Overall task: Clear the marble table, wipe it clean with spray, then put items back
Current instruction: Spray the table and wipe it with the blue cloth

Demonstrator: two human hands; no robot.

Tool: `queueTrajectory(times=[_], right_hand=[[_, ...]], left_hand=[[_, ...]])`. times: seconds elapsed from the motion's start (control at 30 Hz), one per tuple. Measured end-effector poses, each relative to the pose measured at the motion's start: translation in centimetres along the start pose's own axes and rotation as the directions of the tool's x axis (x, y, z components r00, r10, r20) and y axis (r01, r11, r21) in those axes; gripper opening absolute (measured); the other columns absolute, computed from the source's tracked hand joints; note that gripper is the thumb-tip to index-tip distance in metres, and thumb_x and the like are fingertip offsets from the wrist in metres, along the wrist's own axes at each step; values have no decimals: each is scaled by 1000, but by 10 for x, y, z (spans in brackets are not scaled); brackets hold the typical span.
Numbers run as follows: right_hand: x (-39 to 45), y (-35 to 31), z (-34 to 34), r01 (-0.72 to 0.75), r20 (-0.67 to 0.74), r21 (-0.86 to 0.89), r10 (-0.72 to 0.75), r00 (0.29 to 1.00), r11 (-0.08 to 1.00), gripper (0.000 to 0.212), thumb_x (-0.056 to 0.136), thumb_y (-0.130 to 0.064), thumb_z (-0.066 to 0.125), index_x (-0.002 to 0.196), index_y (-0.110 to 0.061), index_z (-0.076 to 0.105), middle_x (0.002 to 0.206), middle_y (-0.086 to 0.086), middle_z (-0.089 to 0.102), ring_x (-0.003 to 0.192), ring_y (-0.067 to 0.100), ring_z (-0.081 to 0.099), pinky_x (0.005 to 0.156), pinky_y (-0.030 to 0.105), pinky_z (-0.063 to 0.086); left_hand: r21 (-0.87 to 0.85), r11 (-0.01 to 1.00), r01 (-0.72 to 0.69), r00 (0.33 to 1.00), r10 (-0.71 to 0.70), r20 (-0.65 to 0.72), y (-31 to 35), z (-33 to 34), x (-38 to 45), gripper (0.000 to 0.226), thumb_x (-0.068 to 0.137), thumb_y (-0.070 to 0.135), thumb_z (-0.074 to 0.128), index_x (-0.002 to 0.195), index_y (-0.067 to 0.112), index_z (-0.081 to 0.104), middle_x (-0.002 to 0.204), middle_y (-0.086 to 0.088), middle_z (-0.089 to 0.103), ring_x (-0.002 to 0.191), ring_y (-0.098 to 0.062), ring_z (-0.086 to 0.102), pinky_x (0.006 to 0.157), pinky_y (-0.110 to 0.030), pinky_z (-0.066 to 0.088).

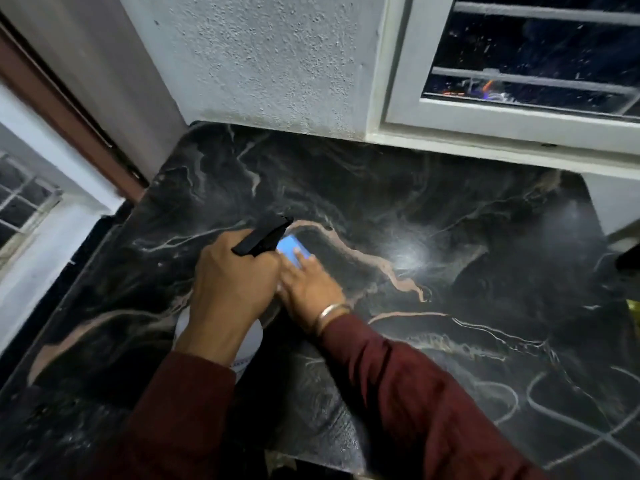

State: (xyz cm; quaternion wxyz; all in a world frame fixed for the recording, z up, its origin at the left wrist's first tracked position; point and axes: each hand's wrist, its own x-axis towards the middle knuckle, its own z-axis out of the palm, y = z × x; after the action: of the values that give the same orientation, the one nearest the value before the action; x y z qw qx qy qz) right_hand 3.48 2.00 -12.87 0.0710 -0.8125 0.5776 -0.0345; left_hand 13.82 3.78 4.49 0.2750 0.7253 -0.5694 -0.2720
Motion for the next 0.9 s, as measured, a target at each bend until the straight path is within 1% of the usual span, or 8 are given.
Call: queueTrajectory(times=[0.13,0.27,0.4,0.5,0.63,0.73,0.77,0.9], right_hand=[[6,83,-27,-385,-87,77,391,916,920,57,92,-35,26,133,-5,53,137,13,53,123,43,49,99,49,41],[-82,167,-35,-738,-73,111,746,662,666,66,89,-38,20,132,0,52,137,21,51,123,48,47,98,54,40],[-176,153,-30,-871,-171,139,878,447,470,64,91,-34,20,133,7,48,136,26,49,122,51,46,103,56,37],[-160,79,-11,-786,-307,80,765,565,613,52,88,-25,34,126,4,56,131,24,55,116,49,53,105,53,30],[-130,-13,-2,-442,-156,130,459,875,887,52,96,-34,36,146,-18,35,151,2,37,140,30,31,117,40,20],[-161,33,-9,-388,-156,95,398,904,917,52,96,-34,34,144,-14,37,147,4,44,135,32,38,113,42,30],[-175,64,-11,-490,-180,94,499,848,867,53,95,-33,32,141,-10,43,143,10,48,131,37,44,110,45,33],[-267,168,-31,-899,-157,136,905,396,417,61,94,-34,20,138,1,44,143,21,44,129,45,41,107,52,32]], left_hand=[[-14,997,-70,992,71,102,6,0,22,28,82,11,62,58,7,50,55,-10,53,56,-31,50,52,-32,34],[-32,995,-90,973,95,211,22,11,40,27,78,12,58,53,18,48,49,0,46,52,-27,46,52,-33,34],[-45,984,-174,935,179,305,40,30,42,24,79,14,57,56,17,51,53,-1,49,55,-28,48,53,-33,34],[-42,970,-238,913,238,332,53,48,38,23,85,16,59,64,8,55,60,-7,54,59,-26,50,55,-36,36],[-30,951,-307,884,297,361,68,80,22,19,83,19,63,69,6,61,64,-10,59,66,-29,57,61,-39,44],[2,933,-359,854,327,406,73,97,4,17,85,19,62,72,8,65,67,-10,62,68,-27,57,62,-38,43],[17,928,-372,848,332,414,74,99,0,17,86,18,61,73,8,65,68,-10,62,68,-28,57,61,-37,43],[1,903,-430,798,380,468,73,102,-30,15,82,12,57,69,7,61,64,-11,60,65,-30,57,60,-41,45]])
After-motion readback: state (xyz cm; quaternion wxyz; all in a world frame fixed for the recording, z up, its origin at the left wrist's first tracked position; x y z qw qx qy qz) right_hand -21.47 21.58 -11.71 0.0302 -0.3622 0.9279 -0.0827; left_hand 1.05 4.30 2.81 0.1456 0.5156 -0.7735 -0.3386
